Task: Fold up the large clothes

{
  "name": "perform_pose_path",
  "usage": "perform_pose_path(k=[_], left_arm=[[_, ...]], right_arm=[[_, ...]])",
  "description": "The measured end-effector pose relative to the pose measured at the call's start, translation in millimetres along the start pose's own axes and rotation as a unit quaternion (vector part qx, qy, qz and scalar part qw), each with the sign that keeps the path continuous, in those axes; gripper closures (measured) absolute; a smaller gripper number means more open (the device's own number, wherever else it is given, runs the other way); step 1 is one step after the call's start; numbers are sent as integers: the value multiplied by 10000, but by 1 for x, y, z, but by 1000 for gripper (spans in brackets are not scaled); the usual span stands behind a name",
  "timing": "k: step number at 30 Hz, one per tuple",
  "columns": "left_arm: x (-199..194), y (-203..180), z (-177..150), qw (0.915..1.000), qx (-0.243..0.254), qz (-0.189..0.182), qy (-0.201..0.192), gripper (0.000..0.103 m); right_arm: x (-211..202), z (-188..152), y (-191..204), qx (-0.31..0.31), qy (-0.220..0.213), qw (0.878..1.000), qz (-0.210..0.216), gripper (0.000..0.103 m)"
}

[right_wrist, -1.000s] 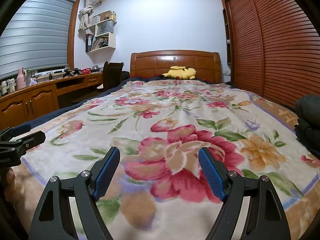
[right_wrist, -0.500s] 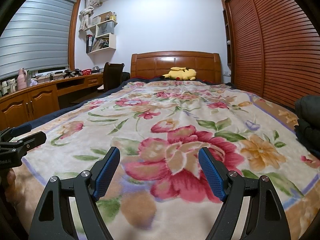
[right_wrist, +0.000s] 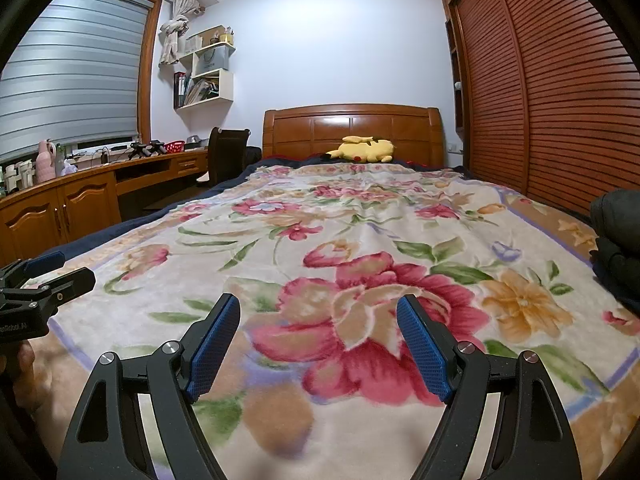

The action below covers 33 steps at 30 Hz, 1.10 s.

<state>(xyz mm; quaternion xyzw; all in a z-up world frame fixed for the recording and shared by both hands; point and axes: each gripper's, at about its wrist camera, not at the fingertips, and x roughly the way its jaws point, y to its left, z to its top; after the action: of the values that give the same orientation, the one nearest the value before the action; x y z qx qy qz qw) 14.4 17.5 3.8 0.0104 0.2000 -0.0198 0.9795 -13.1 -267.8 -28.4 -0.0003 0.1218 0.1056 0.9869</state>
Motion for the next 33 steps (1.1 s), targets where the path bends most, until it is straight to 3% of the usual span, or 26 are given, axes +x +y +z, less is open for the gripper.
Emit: perform_pose_path(k=[33], left_arm=[[0, 1, 0, 10000, 2, 5, -6, 0]], right_arm=[[1, 0, 1, 44, -25, 10000, -7, 21]])
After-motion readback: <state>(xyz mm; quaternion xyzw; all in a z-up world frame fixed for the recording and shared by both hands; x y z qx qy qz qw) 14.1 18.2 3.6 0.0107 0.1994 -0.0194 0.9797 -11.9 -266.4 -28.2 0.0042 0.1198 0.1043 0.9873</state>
